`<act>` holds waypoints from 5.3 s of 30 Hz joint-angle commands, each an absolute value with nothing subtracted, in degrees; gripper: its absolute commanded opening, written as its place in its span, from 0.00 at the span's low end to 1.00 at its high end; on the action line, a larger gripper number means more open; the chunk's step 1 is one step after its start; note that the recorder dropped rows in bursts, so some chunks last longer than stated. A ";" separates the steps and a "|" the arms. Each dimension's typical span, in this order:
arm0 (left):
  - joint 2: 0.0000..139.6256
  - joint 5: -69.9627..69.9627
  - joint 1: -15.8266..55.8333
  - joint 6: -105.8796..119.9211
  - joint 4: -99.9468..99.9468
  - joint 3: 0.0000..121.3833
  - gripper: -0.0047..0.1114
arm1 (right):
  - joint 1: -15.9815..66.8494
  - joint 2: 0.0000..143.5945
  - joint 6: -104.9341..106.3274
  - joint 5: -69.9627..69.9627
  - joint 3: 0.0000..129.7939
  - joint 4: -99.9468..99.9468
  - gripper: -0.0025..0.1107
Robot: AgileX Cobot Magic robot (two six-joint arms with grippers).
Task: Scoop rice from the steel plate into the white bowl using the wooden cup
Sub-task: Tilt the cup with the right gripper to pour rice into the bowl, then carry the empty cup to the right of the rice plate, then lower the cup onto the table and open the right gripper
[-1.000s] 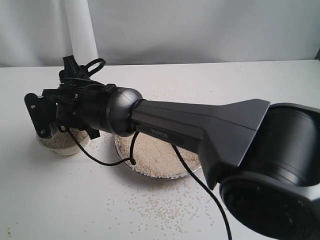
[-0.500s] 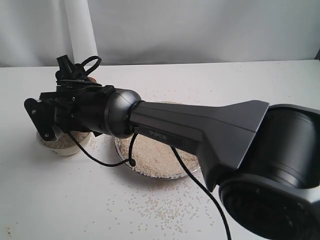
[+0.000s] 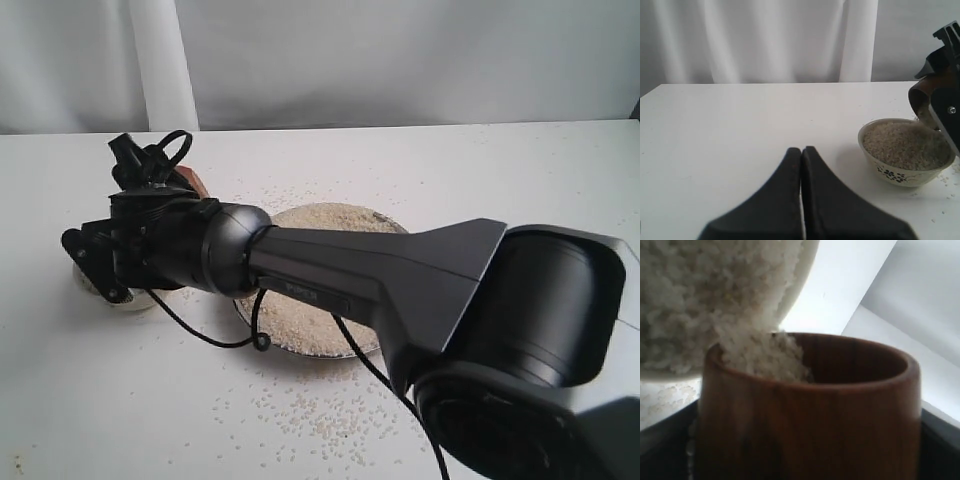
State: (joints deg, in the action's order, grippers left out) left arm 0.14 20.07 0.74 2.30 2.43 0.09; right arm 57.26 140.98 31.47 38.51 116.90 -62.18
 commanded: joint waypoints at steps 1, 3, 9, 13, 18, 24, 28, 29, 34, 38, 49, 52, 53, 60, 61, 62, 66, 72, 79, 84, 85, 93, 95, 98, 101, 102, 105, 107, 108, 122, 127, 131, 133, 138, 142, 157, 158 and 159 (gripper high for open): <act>0.00 19.74 0.89 2.08 2.40 0.00 0.04 | 58.68 140.34 31.49 37.67 117.39 -65.77 0.02; 0.00 19.74 0.89 2.08 2.40 0.00 0.04 | 58.65 140.34 31.49 37.55 117.39 -66.20 0.02; 0.00 19.74 0.89 2.08 2.40 0.00 0.04 | 58.90 140.34 28.28 36.19 121.13 -66.65 0.02; 0.00 19.74 0.89 2.08 2.40 0.00 0.04 | 58.89 140.34 28.26 36.86 124.15 -66.48 0.02; 0.00 19.74 0.89 2.08 2.40 0.00 0.04 | 58.89 141.22 31.08 38.93 124.02 -66.38 0.02; 0.00 19.74 0.89 2.08 2.40 0.00 0.04 | 58.89 141.76 36.18 40.96 124.02 -64.67 0.02; 0.00 19.74 0.89 2.08 2.40 0.00 0.04 | 58.89 141.76 36.50 42.45 124.02 -65.18 0.02; 0.00 19.74 0.89 2.08 2.40 0.00 0.04 | 58.89 141.76 37.26 42.85 124.02 -65.18 0.02; 0.00 19.74 0.89 2.08 2.40 0.00 0.04 | 58.89 140.40 39.81 43.75 124.02 -63.80 0.02; 0.00 19.74 0.89 2.08 2.40 0.00 0.04 | 58.89 139.75 40.26 44.12 124.02 -64.72 0.02; 0.00 19.74 0.89 2.08 2.40 0.00 0.04 | 59.22 140.36 42.96 42.76 124.02 -67.58 0.02; 0.00 19.74 0.89 2.08 2.40 0.00 0.04 | 59.36 140.89 43.47 42.45 124.02 -68.45 0.02; 0.00 19.74 0.89 2.08 2.40 0.00 0.04 | 59.36 140.88 43.47 42.38 124.02 -68.57 0.02; 0.00 19.74 0.89 2.08 2.40 0.00 0.04 | 59.48 140.88 43.87 42.25 124.02 -69.14 0.02; 0.00 19.74 0.89 2.08 2.40 0.00 0.04 | 59.48 140.88 43.87 42.25 124.02 -69.14 0.02; 0.00 19.74 0.89 2.08 2.40 0.00 0.04 | 59.48 140.88 43.87 42.25 124.02 -69.14 0.02; 0.00 19.74 0.89 2.08 2.40 0.00 0.04 | 59.48 140.88 43.52 42.25 124.02 -69.14 0.02; 0.00 19.74 0.89 2.08 2.40 0.00 0.04 | 59.26 140.00 27.37 41.78 124.02 -65.60 0.02; 0.00 19.74 0.89 2.08 2.40 0.00 0.04 | 56.40 133.28 20.15 41.78 124.02 -40.86 0.02; 0.00 19.74 0.89 2.08 2.40 0.00 0.04 | 54.74 127.53 18.78 43.78 124.02 -31.77 0.02; 0.00 19.74 0.89 2.08 2.40 0.00 0.04 | 54.48 126.34 18.78 44.70 124.02 -30.74 0.02; 0.00 19.74 0.89 2.08 2.40 0.00 0.04 | 50.72 117.36 21.84 57.07 124.02 -18.50 0.02; 0.00 19.74 0.89 2.08 2.40 0.00 0.04 | 48.82 115.01 22.24 61.00 123.04 -14.68 0.02; 0.00 19.74 0.89 2.08 2.40 0.00 0.04 | 46.19 111.01 21.97 63.55 117.94 -12.40 0.02; 0.00 19.74 0.89 2.08 2.40 0.00 0.04 | 43.77 106.60 20.86 60.01 107.90 -10.73 0.02; 0.00 19.74 0.89 2.08 2.40 0.00 0.04 | 42.90 104.78 19.79 56.86 103.14 -10.56 0.02; 0.00 19.74 0.89 2.08 2.40 0.00 0.04 | 39.93 98.91 16.10 44.02 86.41 -10.56 0.02; 0.00 19.74 0.89 2.08 2.40 0.00 0.04 | 37.38 94.20 14.42 34.06 76.10 -9.49 0.02; 0.00 19.74 0.89 2.08 2.40 0.00 0.04 | 35.72 91.74 14.42 28.62 70.67 -7.82 0.02; 0.00 19.74 0.89 2.08 2.40 0.00 0.04 | 18.33 73.75 3.53 -41.78 19.32 2.08 0.02; 0.00 19.74 0.89 2.08 2.40 0.00 0.04 | 17.10 77.90 5.09 -58.20 10.74 1.70 0.02; 0.00 19.74 0.89 2.08 2.40 0.00 0.04 | 14.81 85.07 7.54 -57.25 10.85 -0.92 0.02; 0.00 19.74 0.89 2.08 2.40 0.00 0.04 | 13.63 89.75 8.81 -61.90 10.85 -4.01 0.02; 0.00 19.74 0.89 2.08 2.40 0.00 0.04 | 9.63 102.91 9.19 -68.36 16.43 -11.42 0.02; 0.00 19.74 0.89 2.08 2.40 0.00 0.04 | 6.04 111.72 8.12 -68.11 23.80 -18.94 0.02; 0.00 19.74 0.89 2.08 2.40 0.00 0.04 | 3.90 123.70 9.97 -64.92 30.77 -23.05 0.06; 0.00 19.74 0.89 2.08 2.40 0.00 0.04 | 3.90 123.70 9.35 -64.62 30.77 -23.05 0.12; 0.00 19.74 0.89 2.08 2.40 0.00 0.04 | 3.90 123.70 8.66 -64.04 30.77 -22.94 0.18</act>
State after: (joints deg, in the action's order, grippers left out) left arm 0.14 20.07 0.74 2.30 2.43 0.09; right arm 4.10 123.20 9.58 -66.29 30.78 -22.13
